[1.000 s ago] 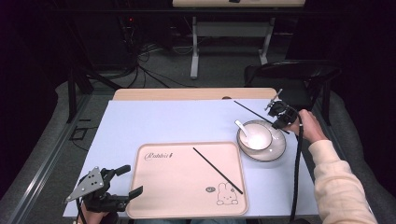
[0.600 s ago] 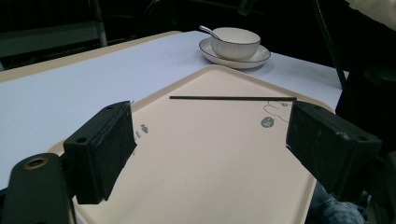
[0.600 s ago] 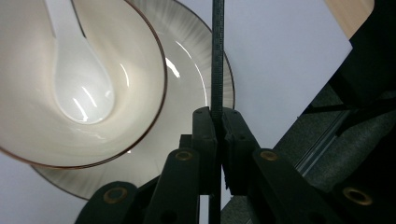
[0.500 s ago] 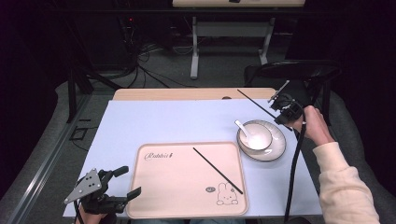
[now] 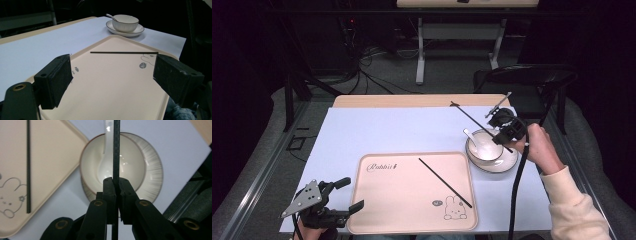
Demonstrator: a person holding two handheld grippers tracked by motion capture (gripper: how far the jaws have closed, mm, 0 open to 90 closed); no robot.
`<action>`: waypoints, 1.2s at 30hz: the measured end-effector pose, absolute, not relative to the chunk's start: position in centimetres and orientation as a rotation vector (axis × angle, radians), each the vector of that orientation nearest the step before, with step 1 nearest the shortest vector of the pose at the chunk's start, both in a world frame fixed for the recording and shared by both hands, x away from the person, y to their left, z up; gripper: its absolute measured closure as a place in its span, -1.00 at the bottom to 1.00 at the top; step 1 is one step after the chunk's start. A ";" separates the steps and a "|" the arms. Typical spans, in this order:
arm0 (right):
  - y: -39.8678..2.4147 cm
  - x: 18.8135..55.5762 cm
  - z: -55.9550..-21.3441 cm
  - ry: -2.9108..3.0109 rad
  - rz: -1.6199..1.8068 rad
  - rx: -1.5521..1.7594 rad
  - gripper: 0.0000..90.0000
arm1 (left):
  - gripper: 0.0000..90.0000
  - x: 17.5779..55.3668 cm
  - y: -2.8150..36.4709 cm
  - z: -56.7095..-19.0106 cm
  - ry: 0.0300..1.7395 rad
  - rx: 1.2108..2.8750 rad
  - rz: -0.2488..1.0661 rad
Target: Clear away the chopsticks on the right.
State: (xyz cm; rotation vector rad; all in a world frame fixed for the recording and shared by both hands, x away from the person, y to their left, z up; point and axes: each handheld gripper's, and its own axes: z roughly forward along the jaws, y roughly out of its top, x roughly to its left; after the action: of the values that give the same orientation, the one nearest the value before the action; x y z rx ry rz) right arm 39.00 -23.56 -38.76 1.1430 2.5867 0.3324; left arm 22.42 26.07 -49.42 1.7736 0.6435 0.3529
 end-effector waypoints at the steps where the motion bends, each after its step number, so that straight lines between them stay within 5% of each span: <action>1: -23.2 38.7 -39.0 2.590 0.334 1.153 0.89 | -0.66 22.4 26.0 -49.4 0.644 1.774 0.355; 13: -18.0 36.0 -41.6 2.707 0.412 1.053 0.88 | -0.66 22.6 26.1 -49.4 0.636 1.779 0.347; 18: -16.0 35.7 -45.2 2.801 0.355 1.043 0.88 | -0.66 22.6 26.1 -49.4 0.638 1.777 0.348; 36: -14.4 34.7 -52.0 2.884 0.259 1.108 0.88 | -0.66 22.7 26.3 -49.3 0.627 1.790 0.327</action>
State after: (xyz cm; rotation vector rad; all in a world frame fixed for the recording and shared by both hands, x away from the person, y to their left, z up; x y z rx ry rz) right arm 34.72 -14.42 -51.96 1.1083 2.8835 0.2591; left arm 22.67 26.27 -49.30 1.7898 0.6274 0.3274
